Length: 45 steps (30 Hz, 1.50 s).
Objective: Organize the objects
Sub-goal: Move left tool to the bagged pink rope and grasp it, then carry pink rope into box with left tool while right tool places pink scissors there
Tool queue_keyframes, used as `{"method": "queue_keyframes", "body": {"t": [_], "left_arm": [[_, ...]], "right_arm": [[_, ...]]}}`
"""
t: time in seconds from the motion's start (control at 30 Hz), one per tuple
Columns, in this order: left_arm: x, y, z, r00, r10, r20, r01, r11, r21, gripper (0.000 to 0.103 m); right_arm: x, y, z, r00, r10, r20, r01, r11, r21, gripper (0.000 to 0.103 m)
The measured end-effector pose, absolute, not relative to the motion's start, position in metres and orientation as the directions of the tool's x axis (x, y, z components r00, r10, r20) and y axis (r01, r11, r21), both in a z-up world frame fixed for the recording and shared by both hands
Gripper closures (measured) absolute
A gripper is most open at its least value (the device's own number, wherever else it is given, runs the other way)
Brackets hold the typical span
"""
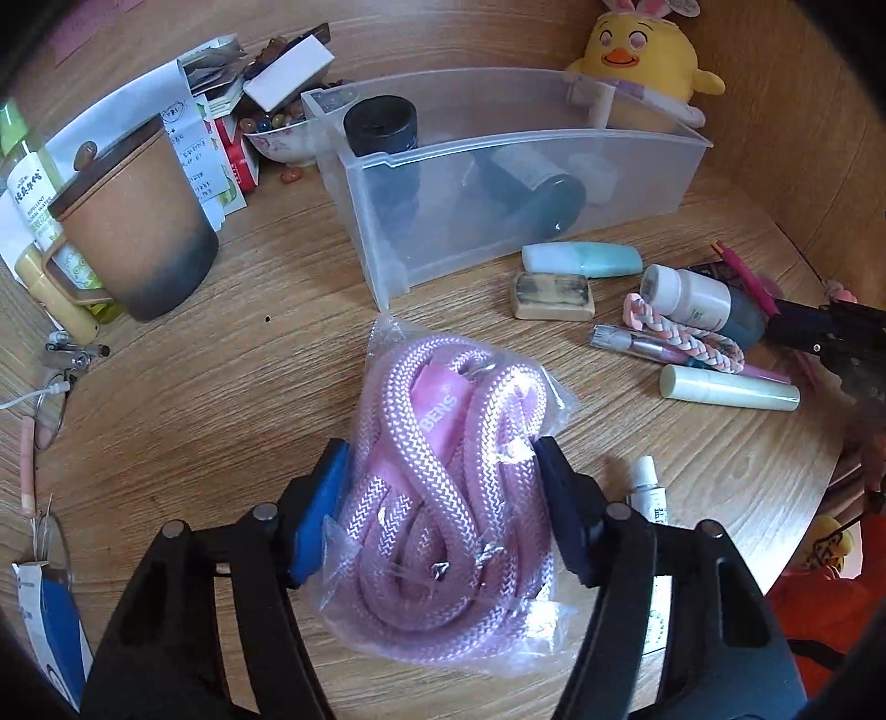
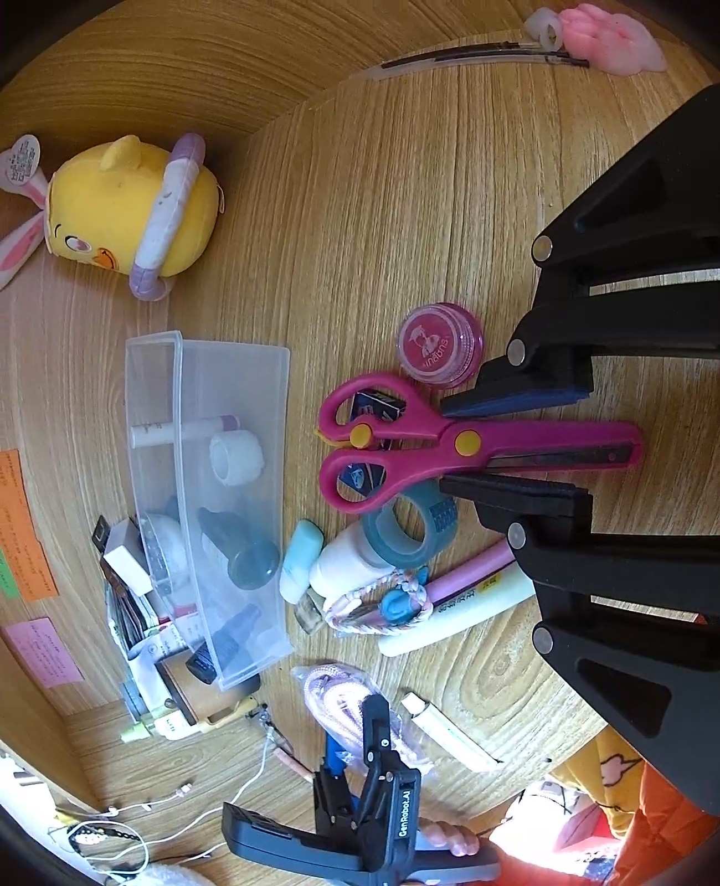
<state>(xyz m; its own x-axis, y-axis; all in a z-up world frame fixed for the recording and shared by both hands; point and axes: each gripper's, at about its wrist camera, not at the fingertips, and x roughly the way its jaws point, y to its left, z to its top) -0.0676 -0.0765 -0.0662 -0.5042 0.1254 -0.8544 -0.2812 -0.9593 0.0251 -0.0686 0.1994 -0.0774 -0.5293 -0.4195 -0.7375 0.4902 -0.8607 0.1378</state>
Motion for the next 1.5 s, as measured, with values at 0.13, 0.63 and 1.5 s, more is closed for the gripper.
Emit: {"method": "queue_keyframes", "body": {"t": [0.13,0.63,1.5], "left_arm": [[-0.062,-0.078,-0.064,-0.540,0.097,-0.836,-0.255,-0.966,0.052,0.043],[-0.050,-0.046,0.002,-0.686,0.165,-0.709,-0.244,-0.970,0.011,0.053],[-0.133,-0.022,0.052,-0.733,0.218,-0.644,-0.238,-0.970,-0.058,0.053]], "right_arm": [[-0.065,0.202,-0.068,-0.552,-0.430,-0.715,0.486,-0.862,0.143,0.086],[-0.067,0.197,-0.033,-0.606,-0.473,-0.639,0.490,-0.856,0.168,0.095],[-0.118,0.194,0.048,-0.735,-0.485,-0.474,0.493,-0.862,0.116,0.095]]}}
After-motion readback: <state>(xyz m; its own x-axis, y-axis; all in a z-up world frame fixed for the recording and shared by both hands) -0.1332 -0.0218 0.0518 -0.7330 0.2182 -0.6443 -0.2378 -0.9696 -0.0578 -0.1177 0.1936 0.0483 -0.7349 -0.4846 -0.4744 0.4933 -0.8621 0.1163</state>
